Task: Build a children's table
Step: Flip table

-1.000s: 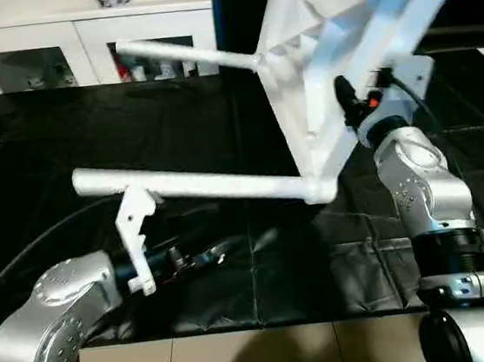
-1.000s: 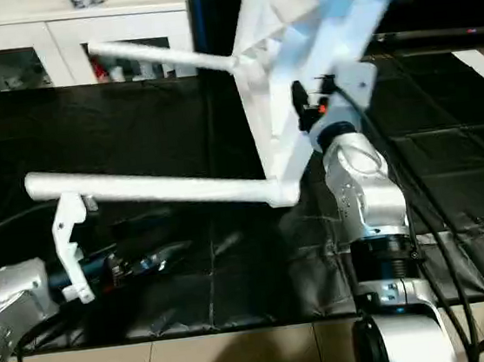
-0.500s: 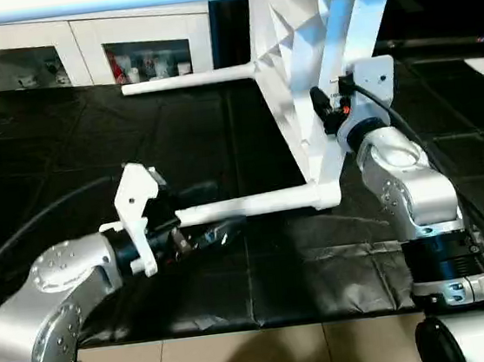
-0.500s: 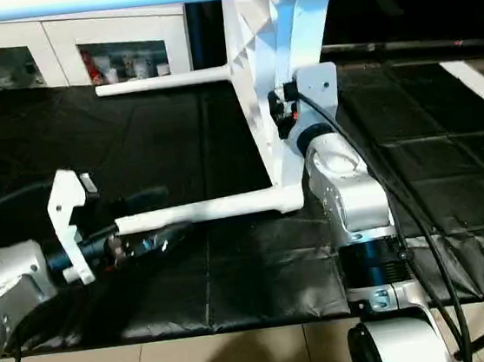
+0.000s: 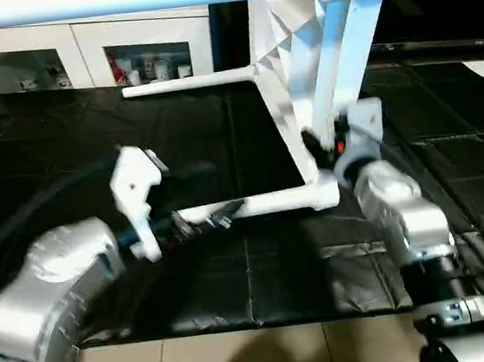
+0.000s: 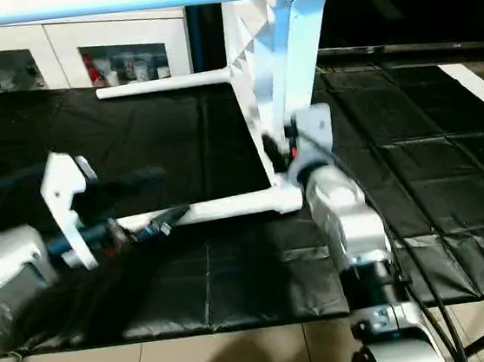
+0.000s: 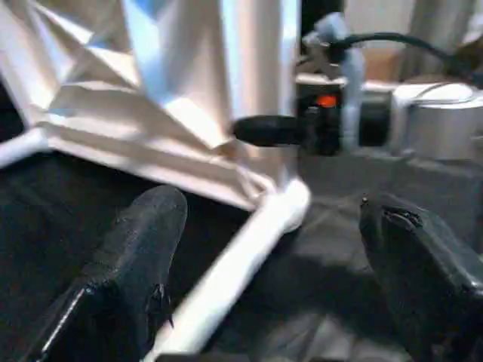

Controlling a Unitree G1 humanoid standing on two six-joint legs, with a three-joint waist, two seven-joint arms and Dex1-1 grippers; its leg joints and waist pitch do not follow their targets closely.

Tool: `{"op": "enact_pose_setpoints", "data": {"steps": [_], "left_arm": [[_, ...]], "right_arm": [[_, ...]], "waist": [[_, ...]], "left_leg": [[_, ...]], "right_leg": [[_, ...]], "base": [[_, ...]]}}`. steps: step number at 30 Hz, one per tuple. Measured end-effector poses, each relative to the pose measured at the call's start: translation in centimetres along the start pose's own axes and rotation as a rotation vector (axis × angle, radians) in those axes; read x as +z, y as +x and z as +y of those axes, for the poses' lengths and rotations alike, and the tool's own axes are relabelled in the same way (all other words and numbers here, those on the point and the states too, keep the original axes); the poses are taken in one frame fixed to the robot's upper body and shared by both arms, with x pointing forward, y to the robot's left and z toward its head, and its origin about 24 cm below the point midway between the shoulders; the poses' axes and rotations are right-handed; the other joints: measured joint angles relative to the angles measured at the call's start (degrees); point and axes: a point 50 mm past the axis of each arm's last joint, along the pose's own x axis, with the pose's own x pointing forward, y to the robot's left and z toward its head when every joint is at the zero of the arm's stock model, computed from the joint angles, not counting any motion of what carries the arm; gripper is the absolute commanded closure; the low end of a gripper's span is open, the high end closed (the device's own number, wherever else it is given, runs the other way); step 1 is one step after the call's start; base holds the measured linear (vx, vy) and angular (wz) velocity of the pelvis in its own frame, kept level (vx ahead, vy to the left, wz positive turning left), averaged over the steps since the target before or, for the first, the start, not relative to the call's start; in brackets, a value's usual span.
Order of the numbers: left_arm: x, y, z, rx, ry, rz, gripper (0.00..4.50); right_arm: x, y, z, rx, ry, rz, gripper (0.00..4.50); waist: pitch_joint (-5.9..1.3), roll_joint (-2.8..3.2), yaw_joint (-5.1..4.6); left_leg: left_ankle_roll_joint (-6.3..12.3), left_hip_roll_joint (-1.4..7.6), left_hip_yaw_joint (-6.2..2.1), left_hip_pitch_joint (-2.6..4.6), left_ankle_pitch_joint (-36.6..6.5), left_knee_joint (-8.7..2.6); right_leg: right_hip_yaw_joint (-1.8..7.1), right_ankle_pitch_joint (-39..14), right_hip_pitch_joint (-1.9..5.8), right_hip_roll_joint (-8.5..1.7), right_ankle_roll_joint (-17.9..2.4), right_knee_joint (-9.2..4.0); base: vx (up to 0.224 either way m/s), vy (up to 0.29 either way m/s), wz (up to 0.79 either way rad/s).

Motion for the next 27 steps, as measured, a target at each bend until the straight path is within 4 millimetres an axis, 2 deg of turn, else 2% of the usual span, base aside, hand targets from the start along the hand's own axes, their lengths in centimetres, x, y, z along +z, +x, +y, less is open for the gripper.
{"op": "enact_pose_setpoints", "data": {"steps": [3, 6, 9, 13, 14, 15, 19, 21, 27], "left_arm": [[0.2, -0.6, 0.7, 0.034, 0.009, 0.0, 0.34], [0.3, -0.7, 0.7, 0.033, 0.002, -0.004, 0.34], [0.3, -0.7, 0.7, 0.026, 0.005, -0.002, 0.34], [0.5, -1.1, 1.0, 0.046, 0.048, 0.014, 0.34], [0.5, -1.1, 1.1, 0.057, 0.066, 0.011, 0.34], [0.6, -1.2, 1.1, 0.072, 0.087, 0.003, 0.34], [2.0, -2.1, 1.9, 0.192, 0.279, -0.081, 0.34], [2.7, -2.4, 2.1, 0.214, 0.4, -0.111, 0.0], [4.5, -2.8, 1.7, 0.233, 0.715, -0.205, 0.0]], "right_arm": [[-1.2, 0.1, -0.1, -0.007, -0.016, 0.03, 1.35], [-1.3, 0.3, -0.2, -0.012, -0.014, 0.019, 1.35], [-1.1, 0.6, -0.2, -0.014, -0.007, -0.011, 1.69], [-1.1, 0.9, -0.3, -0.017, -0.011, -0.043, 1.82], [-1.1, 1.0, -0.3, -0.017, -0.013, -0.049, 2.11], [-1.0, 1.1, -0.3, -0.019, -0.013, -0.056, 2.15], [-1.1, 1.1, -0.6, -0.027, -0.019, -0.072, 2.3], [-1.1, 1.1, -0.6, -0.03, -0.02, -0.076, 2.48], [-1.3, 1.2, -0.7, -0.032, -0.037, -0.086, 2.57]], "waist": [[0.01, 0.02, 0.14], [0.01, 0.0, 0.21], [0.01, -0.01, 0.2], [0.01, -0.02, 0.09], [0.01, -0.02, 0.1], [0.01, -0.02, 0.12], [0.06, -0.15, 0.1], [0.08, -0.22, 0.11], [0.11, -0.35, 0.23]], "left_leg": [[0.0, 0.0, 0.0, -0.02, 0.0, 0.0], [0.0, -0.01, 0.0, -0.02, 0.0, 0.01], [0.0, 0.0, 0.0, -0.01, 0.0, 0.0], [0.0, 0.0, 0.0, -0.01, 0.0, 0.01], [0.0, 0.0, 0.0, -0.01, 0.0, 0.0], [0.0, 0.0, 0.0, -0.01, 0.0, 0.0], [0.01, 0.01, 0.0, -0.04, 0.0, 0.0], [0.01, 0.01, 0.0, -0.05, 0.0, 0.0], [0.01, 0.01, 0.0, -0.04, 0.0, 0.01]], "right_leg": [[0.0, 0.0, 0.0, -0.01, 0.0, 0.0], [0.0, 0.0, 0.0, -0.01, 0.0, 0.0], [0.0, 0.0, -0.01, -0.01, 0.0, 0.01], [0.0, 0.0, -0.01, -0.01, -0.1, 0.03], [0.0, 0.0, -0.01, -0.01, -0.1, 0.02], [0.0, 0.0, -0.01, -0.01, -0.1, 0.02], [0.0, 0.0, -0.02, -0.01, -0.1, -0.01], [0.0, 0.0, -0.02, -0.01, -0.1, -0.02], [-0.01, 0.0, -0.02, -0.03, -0.1, -0.01]], "base": [[0.0, 0.0, 0.0], [0.0, 0.0, 0.0], [0.0, 0.0, 0.0], [0.0, 0.0, 0.0], [0.0, 0.0, 0.0], [0.0, 0.0, 0.0], [0.0, 0.0, 0.0], [0.0, 0.0, 0.0], [0.0, 0.0, 0.0]]}}
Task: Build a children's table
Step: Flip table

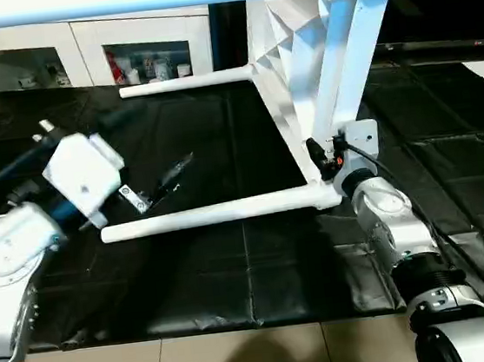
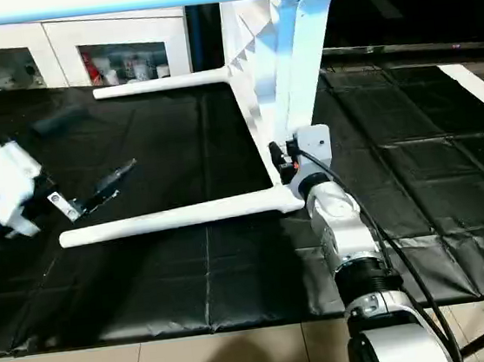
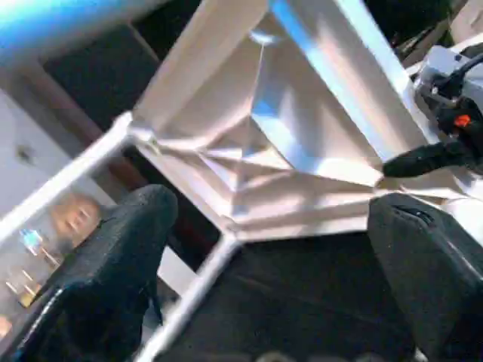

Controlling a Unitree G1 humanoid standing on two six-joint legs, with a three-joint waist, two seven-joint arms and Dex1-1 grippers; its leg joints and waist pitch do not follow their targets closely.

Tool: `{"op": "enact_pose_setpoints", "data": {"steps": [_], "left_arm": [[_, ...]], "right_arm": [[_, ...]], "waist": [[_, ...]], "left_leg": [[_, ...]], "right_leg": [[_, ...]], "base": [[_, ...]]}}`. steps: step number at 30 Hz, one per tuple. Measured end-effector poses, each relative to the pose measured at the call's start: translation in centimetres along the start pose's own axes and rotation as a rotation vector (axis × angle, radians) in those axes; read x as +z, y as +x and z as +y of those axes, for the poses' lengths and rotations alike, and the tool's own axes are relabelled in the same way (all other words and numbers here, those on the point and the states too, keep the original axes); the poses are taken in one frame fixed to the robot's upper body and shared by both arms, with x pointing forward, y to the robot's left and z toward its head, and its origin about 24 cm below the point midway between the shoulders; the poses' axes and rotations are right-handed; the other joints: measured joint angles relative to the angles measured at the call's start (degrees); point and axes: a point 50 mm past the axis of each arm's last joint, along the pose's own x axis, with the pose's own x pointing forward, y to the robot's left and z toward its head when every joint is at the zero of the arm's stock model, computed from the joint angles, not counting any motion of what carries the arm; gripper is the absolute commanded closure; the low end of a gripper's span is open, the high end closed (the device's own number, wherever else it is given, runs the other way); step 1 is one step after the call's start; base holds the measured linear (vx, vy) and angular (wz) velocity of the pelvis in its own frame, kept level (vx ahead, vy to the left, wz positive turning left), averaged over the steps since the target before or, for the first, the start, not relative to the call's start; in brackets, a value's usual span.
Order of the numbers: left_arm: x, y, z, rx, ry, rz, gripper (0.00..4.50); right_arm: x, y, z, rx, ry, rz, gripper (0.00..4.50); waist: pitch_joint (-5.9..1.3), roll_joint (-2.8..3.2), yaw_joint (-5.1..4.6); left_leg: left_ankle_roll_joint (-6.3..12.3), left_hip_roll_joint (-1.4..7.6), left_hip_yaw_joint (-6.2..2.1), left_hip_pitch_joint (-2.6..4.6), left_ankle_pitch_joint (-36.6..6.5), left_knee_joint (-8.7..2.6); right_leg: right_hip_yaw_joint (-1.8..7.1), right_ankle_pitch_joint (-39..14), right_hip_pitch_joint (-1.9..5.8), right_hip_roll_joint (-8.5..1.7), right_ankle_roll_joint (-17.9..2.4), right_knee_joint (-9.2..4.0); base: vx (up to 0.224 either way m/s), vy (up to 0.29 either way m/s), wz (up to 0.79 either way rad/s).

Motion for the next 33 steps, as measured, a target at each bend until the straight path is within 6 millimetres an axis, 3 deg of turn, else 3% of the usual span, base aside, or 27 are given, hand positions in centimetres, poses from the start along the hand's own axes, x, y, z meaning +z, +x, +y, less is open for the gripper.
{"op": "enact_pose_setpoints", "data": {"steps": [5, 11, 16, 26, 31, 33], "left_arm": [[2.7, 0.8, 1.9, 0.104, 0.299, -0.139, 0.0], [3.2, 0.2, 4.6, 0.303, 0.638, -0.115, 0.0], [3.5, -0.2, 6.2, 0.394, 0.79, -0.098, 0.0], [0.2, -0.6, 8.1, 0.432, 0.808, 0.087, 0.0], [-0.6, -0.6, 9.2, 0.472, 0.825, 0.133, 0.0], [-0.8, -0.4, 9.4, 0.478, 0.826, 0.136, 0.36]], "right_arm": [[0.1, 0.3, 0.1, 0.003, -0.007, -0.001, 2.57], [0.0, 0.2, 0.0, 0.002, -0.023, -0.01, 2.57], [0.1, 0.2, -0.1, -0.001, -0.058, -0.02, 2.57], [0.3, 0.2, -0.3, 0.007, -0.099, -0.027, 2.57], [0.7, 0.2, -0.5, 0.006, -0.138, -0.037, 2.57], [0.8, 0.1, -0.7, 0.006, -0.157, -0.04, 2.57]], "waist": [[0.04, -0.01, -0.21], [0.09, -0.01, -0.18], [0.11, 0.03, -0.05], [0.15, 0.1, 0.04], [0.2, 0.18, 0.14], [0.28, 0.3, 0.15]], "left_leg": [[-0.01, 0.01, 0.0, 0.03, 0.0, 0.0], [-0.01, 0.02, -0.01, -0.07, 0.0, 0.01], [-0.01, 0.02, -0.01, -0.12, 0.0, 0.01], [-0.01, 0.02, -0.01, -0.41, 0.0, 0.02], [-0.04, 0.02, -0.01, -0.89, 0.0, 0.1], [-0.03, 0.02, -0.01, -0.92, 0.0, 0.1]], "right_leg": [[0.0, 0.1, -0.02, 0.01, -0.1, 0.06], [0.0, 0.1, -0.12, 0.03, -0.1, 0.08], [0.0, 0.1, -0.18, 0.03, -0.2, 0.08], [0.01, 0.2, -0.47, 0.03, -0.5, 0.13], [0.0, 0.3, -0.93, 0.02, -0.6, 0.22], [0.0, 0.3, -0.95, 0.02, -0.6, 0.22]], "base": [[0.0, 0.0, 0.0], [0.0, 0.0, 0.0], [0.0, 0.0, 0.0], [0.0, 0.0, 0.0], [0.0, 0.0, 0.0], [0.0, 0.0, 0.0]]}}
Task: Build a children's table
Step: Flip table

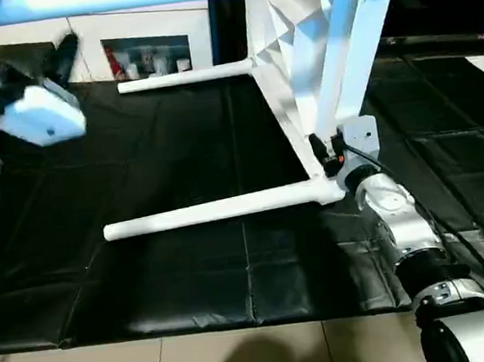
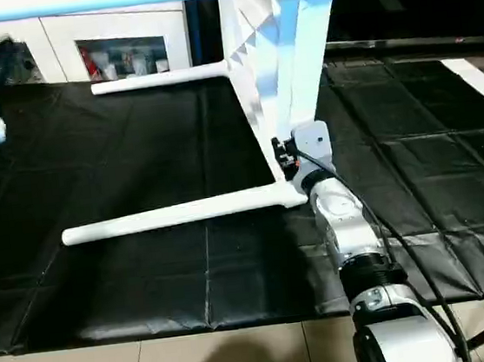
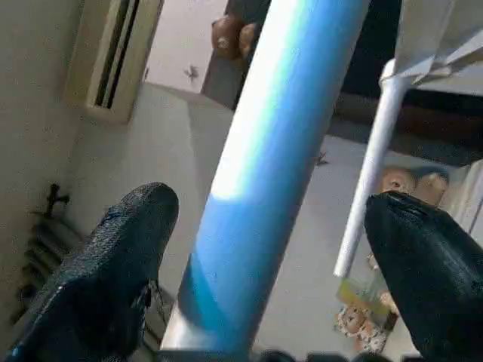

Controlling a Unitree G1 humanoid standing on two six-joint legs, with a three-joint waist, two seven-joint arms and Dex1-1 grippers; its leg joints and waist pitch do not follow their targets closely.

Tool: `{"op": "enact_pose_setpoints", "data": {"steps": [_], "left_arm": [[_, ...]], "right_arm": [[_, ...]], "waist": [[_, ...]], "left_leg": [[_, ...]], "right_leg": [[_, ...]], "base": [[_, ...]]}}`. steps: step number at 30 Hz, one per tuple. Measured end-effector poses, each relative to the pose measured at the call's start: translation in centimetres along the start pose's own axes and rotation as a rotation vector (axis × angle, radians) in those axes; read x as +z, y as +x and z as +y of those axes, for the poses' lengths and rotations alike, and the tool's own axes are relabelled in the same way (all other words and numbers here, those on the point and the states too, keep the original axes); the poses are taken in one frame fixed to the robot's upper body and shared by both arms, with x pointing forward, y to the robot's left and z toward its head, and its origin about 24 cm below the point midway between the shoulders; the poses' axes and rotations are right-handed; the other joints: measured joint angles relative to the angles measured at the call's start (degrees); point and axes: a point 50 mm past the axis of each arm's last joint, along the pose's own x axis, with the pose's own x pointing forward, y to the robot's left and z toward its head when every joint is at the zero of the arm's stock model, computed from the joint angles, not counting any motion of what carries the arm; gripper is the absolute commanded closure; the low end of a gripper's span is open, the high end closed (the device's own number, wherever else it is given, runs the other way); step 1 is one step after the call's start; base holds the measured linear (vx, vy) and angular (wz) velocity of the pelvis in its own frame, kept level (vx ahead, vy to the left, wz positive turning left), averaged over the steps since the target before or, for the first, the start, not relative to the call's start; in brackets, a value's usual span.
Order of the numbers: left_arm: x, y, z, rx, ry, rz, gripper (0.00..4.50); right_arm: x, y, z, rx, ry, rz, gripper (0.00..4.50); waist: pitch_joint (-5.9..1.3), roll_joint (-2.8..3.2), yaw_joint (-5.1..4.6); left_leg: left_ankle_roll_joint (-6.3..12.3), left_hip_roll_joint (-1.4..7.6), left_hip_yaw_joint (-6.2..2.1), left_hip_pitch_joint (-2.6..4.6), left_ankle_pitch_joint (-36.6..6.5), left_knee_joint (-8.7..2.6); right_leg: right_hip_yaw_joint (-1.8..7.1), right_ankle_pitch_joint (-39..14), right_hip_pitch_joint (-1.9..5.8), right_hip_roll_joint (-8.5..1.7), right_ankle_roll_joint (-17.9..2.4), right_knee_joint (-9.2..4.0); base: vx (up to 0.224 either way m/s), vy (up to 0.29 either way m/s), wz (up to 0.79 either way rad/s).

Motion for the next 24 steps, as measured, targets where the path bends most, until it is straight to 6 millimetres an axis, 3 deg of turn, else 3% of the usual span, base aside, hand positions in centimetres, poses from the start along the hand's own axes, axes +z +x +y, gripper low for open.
{"op": "enact_pose_setpoints", "data": {"steps": [2, 5, 7, 24], "left_arm": [[-0.3, 0.2, -0.2, 0.005, -0.008, 0.011, 0.36], [-0.5, 0.5, -0.2, 0.017, -0.014, 0.008, 0.81], [-0.5, 0.7, -0.1, 0.021, -0.015, -0.003, 0.86], [-1.0, 0.7, -0.1, 0.046, -0.048, 0.007, 2.3]], "right_arm": [[0.2, 0.0, -0.2, 0.002, -0.019, -0.007, 2.57], [0.6, 0.0, -0.4, 0.002, -0.041, -0.018, 2.57], [0.8, 0.0, -0.5, 0.001, -0.052, -0.024, 2.57], [2.1, -0.1, -1.7, -0.023, -0.137, -0.056, 2.57]], "waist": [[0.15, 0.24, 0.01], [0.37, 0.57, 0.07], [0.46, 0.73, 0.09], [0.58, 1.08, 1.01]], "left_leg": [[0.0, 0.0, 0.0, -0.05, 0.0, 0.0], [0.0, 0.0, 0.0, -0.08, 0.0, -0.01], [0.01, 0.0, 0.0, -0.14, 0.0, -0.01], [0.02, -0.02, 0.02, -0.22, 0.0, 0.02]], "right_leg": [[0.0, 0.0, -0.06, 0.0, 0.0, 0.0], [-0.01, 0.0, -0.1, 0.0, 0.0, 0.02], [-0.01, 0.0, -0.16, 0.0, 0.0, 0.03], [-0.01, -0.1, -0.27, -0.05, 0.0, 0.12]], "base": [[0.0, 0.0, 0.0], [0.0, 0.0, 0.0], [0.0, 0.0, 0.0], [0.0, 0.0, 0.0]]}}
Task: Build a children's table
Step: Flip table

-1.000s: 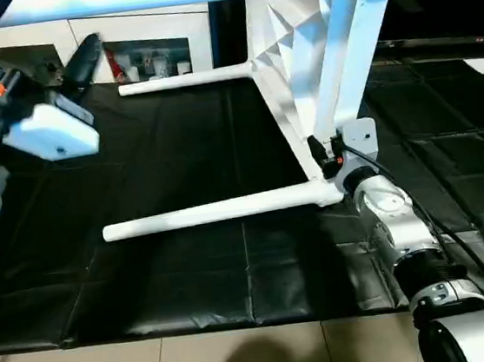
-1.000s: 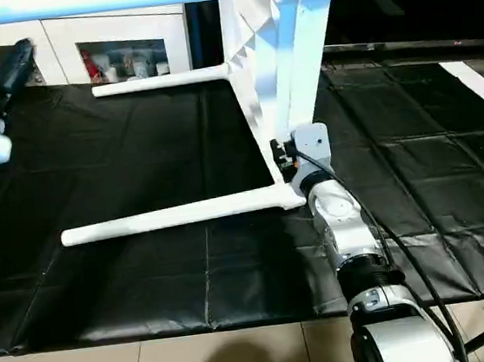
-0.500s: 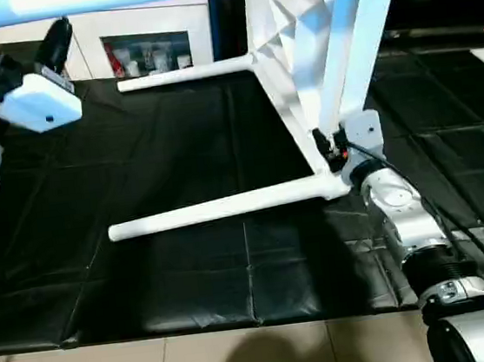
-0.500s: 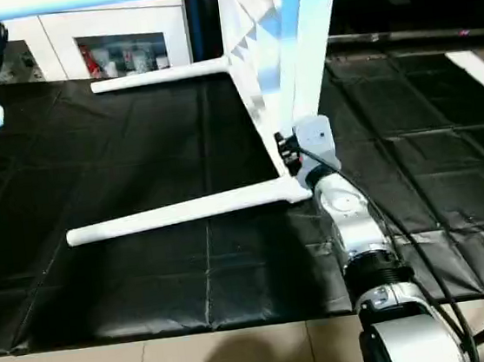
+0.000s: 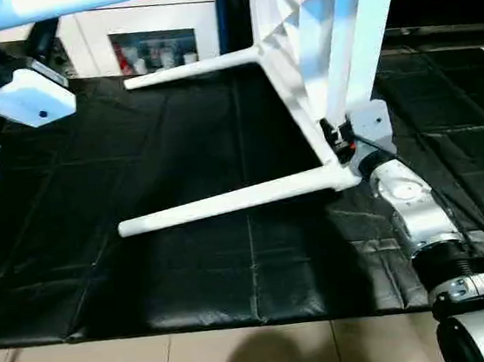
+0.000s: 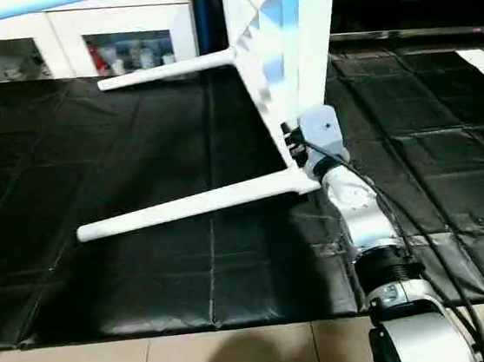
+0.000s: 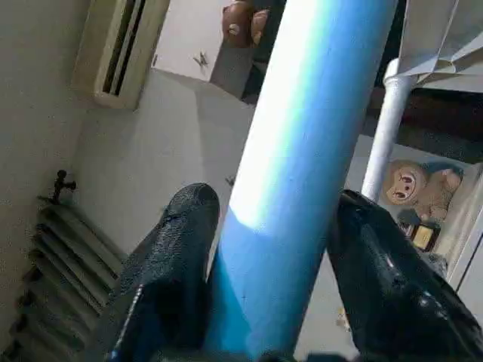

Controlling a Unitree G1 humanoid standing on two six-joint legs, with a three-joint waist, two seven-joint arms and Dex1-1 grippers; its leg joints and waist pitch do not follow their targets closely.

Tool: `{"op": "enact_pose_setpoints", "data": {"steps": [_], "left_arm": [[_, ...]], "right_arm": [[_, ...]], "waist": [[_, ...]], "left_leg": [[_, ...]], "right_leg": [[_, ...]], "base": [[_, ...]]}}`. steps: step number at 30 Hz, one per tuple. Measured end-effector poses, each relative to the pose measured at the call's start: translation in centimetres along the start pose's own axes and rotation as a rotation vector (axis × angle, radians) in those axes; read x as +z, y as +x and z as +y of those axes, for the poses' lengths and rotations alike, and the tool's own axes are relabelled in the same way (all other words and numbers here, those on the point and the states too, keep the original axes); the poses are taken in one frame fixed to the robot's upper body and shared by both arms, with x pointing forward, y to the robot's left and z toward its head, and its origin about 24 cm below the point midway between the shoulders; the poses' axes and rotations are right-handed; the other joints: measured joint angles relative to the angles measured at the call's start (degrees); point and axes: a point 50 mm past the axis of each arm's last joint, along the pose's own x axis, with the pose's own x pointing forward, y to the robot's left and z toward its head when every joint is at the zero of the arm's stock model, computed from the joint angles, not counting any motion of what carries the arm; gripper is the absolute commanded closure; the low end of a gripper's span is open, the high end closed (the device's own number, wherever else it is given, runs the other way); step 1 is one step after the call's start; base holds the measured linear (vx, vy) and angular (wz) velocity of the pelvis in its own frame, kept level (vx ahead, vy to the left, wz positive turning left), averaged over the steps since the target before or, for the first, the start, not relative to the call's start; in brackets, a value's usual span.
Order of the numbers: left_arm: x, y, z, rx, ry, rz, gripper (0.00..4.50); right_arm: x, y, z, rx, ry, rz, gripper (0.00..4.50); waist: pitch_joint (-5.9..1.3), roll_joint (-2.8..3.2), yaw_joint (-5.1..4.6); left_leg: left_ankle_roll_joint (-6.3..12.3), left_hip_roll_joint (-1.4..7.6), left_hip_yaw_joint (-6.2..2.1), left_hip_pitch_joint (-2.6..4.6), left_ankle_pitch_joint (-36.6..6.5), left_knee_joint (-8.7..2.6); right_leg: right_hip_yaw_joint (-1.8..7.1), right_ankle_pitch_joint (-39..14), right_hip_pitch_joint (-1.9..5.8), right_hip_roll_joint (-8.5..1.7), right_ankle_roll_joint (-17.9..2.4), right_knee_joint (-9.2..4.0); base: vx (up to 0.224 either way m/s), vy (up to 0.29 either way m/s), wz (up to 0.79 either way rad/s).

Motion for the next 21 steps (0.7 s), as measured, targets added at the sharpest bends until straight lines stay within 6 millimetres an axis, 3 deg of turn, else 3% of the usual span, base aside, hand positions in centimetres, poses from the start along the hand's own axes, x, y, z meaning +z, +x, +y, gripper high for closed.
{"op": "enact_pose_setpoints", "data": {"steps": [6, 9, 16, 20, 21], "left_arm": [[-0.2, 0.0, -0.1, -0.022, -0.005, 0.019, 2.62], [-0.6, 0.0, 0.0, -0.007, -0.048, 0.053, 2.71], [-1.7, -0.4, 0.1, 0.022, -0.205, 0.141, 2.74], [-1.8, -0.4, 0.1, 0.013, -0.238, 0.153, 2.78], [-1.8, -0.4, 0.1, 0.009, -0.241, 0.154, 2.79]], "right_arm": [[0.4, 0.1, -0.6, 0.0, -0.02, -0.008, 2.57], [2.0, 0.6, -1.7, 0.016, -0.028, -0.034, 2.57], [7.7, 1.3, -5.2, 0.072, -0.046, -0.135, 2.57], [8.7, 1.3, -5.8, 0.081, -0.054, -0.141, 2.57], [8.7, 1.3, -5.8, 0.082, -0.053, -0.138, 2.22]], "waist": [[0.01, 0.23, 0.32], [0.03, 0.43, 0.43], [0.0, 0.35, 0.96], [-0.03, 0.3, 1.09], [-0.03, 0.3, 1.08]], "left_leg": [[-0.02, -0.01, 0.0, -0.02, 0.0, 0.02], [0.05, -0.03, 0.01, -0.05, 0.1, 0.04], [0.1, -0.03, 0.01, -0.11, 0.1, 0.11], [0.1, -0.02, 0.0, -0.07, 0.1, 0.22], [0.1, -0.02, 0.0, -0.06, 0.1, 0.26]], "right_leg": [[0.0, 0.0, -0.01, -0.02, 0.0, 0.04], [0.0, 0.0, -0.05, -0.05, 0.0, 0.09], [-0.02, 0.0, -0.06, -0.06, 0.0, 0.11], [-0.02, 0.0, -0.02, -0.08, 0.0, 0.23], [-0.02, 0.0, -0.03, -0.08, 0.0, 0.28]], "base": [[0.0, 0.0, 0.0], [0.0, 0.0, 0.0], [0.0, 0.0, 0.0], [0.0, 0.0, 0.0], [0.0, 0.0, 0.0]]}}
